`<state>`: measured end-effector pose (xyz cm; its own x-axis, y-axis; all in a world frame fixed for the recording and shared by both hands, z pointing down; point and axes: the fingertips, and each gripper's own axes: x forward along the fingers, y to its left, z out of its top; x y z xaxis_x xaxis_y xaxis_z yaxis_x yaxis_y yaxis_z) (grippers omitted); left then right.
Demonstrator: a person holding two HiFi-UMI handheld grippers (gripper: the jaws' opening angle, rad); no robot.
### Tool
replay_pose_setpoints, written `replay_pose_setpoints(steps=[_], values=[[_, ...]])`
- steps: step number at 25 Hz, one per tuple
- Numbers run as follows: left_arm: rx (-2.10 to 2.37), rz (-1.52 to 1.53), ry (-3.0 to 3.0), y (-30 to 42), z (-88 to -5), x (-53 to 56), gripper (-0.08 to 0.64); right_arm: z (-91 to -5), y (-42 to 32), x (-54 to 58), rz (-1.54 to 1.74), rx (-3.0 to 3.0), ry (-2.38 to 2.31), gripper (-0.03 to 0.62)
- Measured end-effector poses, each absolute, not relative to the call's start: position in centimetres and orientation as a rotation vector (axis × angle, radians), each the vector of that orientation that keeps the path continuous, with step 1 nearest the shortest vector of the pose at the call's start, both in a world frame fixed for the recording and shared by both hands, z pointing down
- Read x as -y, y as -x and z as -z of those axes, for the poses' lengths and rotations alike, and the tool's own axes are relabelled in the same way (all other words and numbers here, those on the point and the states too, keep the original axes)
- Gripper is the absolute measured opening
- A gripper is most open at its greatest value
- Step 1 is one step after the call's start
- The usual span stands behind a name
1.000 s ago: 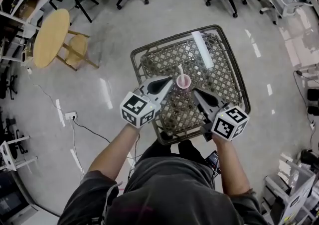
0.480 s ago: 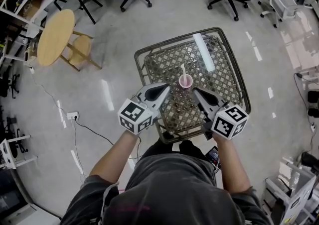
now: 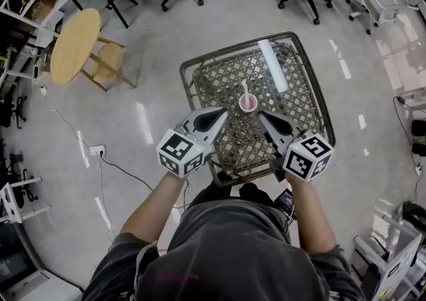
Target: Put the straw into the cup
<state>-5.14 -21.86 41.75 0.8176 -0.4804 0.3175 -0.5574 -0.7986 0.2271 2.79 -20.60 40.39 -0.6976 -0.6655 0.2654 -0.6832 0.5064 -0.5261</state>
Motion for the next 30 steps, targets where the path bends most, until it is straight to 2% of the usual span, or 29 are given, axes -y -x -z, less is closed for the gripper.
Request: replay_pose_setpoints(steps=[30], values=[[0.815, -0.361, -2.688, 5.0, -41.8, 20.4, 0.009, -40.6, -2.6, 19.0, -0.912, 2.687, -1.160, 0.014]])
